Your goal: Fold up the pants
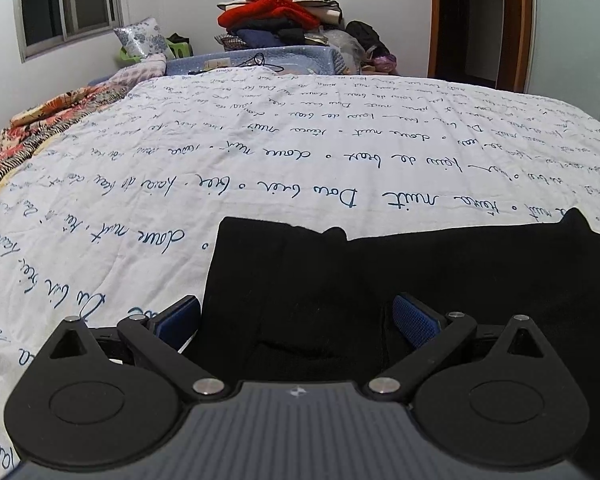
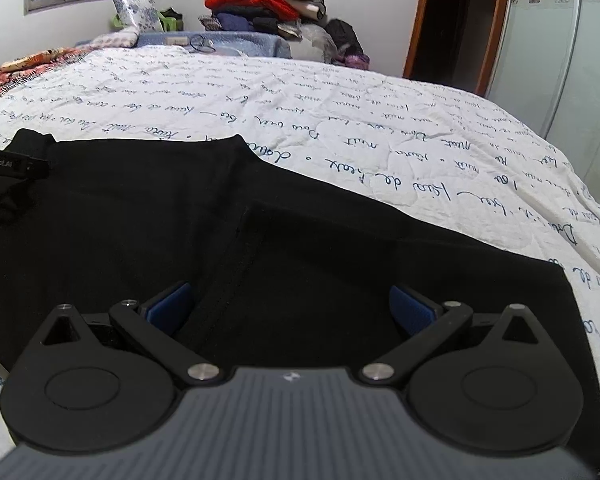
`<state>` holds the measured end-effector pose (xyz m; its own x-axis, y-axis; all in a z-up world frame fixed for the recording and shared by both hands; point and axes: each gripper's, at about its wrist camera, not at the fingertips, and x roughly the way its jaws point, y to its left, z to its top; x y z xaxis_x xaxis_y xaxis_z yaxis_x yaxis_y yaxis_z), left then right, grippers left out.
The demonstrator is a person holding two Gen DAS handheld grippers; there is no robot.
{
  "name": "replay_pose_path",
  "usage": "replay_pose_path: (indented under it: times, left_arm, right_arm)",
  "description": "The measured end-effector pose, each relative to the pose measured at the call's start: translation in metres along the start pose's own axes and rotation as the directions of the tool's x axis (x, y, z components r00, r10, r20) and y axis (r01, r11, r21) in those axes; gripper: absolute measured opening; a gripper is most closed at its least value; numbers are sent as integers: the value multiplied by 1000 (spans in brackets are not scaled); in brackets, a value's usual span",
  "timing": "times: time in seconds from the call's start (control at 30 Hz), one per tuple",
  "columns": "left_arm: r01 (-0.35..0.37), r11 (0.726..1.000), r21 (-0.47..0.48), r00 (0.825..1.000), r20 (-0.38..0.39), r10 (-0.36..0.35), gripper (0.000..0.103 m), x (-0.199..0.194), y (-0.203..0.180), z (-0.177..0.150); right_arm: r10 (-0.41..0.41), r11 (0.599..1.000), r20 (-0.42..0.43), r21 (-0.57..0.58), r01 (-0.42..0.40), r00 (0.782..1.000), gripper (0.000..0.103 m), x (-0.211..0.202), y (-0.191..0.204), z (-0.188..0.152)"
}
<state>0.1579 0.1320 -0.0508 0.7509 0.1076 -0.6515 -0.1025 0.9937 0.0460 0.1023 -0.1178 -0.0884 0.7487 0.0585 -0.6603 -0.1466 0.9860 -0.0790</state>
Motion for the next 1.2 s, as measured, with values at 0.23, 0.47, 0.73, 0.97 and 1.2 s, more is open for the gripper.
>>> replay_pose_path:
  times: [0.23,0.47,0.73,0.97,1.2]
  left_arm:
    - [-39,995,-95,999,-3,39,103,-24,36,-1]
    - [-171,976,-133,985,-33,168,103,-42,74,-4]
    - [-392,920,-21,920,-31,391,103,-37,90,-15]
    - [-324,923,-209,945,-117,305,103,-29,132,-26]
    - [-272,927,-258,961,-116,249,103,-26,139,-35]
  right_arm:
    - [-14,942,225,-323,88,974,103,-48,74,12]
    - [149,761,352,-637,120,924,103,-67,174,-5]
    - [224,597,373,-783,176,900,103,-63,221,-31]
    - [283,520,315,-844,132,906,103,-47,261,-26]
    - [251,480,322,-860,171,913,103,-24,285,-13]
